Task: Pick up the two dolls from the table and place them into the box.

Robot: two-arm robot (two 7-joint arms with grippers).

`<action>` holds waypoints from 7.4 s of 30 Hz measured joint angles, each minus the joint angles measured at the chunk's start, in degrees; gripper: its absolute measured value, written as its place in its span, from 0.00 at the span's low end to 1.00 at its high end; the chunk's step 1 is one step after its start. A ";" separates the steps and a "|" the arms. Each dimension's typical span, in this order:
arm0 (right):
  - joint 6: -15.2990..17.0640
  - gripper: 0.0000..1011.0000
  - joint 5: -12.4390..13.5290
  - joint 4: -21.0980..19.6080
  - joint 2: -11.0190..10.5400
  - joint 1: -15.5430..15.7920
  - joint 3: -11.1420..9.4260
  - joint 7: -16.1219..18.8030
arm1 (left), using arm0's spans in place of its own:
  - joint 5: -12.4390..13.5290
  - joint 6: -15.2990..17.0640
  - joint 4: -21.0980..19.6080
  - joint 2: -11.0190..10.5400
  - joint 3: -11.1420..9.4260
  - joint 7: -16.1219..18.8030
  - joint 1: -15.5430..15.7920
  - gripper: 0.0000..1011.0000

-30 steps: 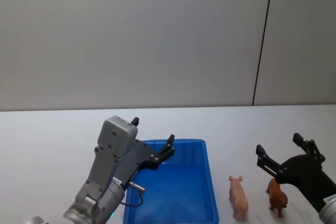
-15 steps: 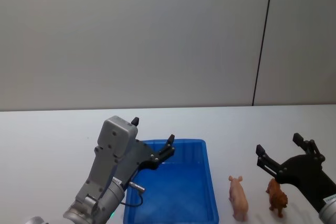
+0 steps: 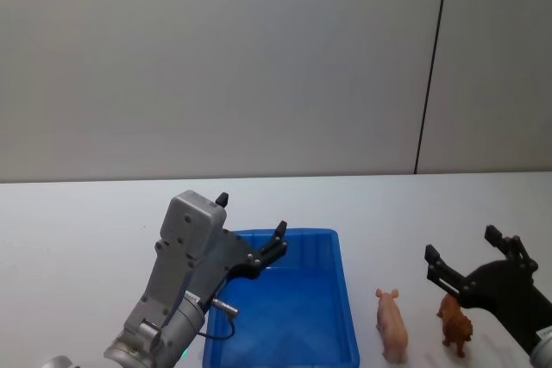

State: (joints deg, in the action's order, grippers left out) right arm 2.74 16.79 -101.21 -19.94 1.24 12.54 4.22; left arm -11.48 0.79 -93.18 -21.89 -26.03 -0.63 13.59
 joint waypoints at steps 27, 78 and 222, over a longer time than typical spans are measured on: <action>9.11 0.99 0.64 0.96 -6.63 5.05 -2.42 6.14 | 0.00 0.00 0.00 0.00 0.00 0.00 0.00 0.99; 6.50 0.43 -2.35 11.59 -1.50 -4.32 -0.76 9.94 | 0.00 0.00 0.00 0.00 0.00 0.00 0.00 0.99; 15.02 0.37 0.68 13.23 3.65 -9.99 4.17 9.08 | 0.00 0.00 0.00 0.00 0.00 0.00 0.00 0.99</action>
State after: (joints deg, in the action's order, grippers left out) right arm 17.75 17.48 -87.98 -16.30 -8.75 16.72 13.30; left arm -11.48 0.80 -93.18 -21.89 -26.02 -0.62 13.59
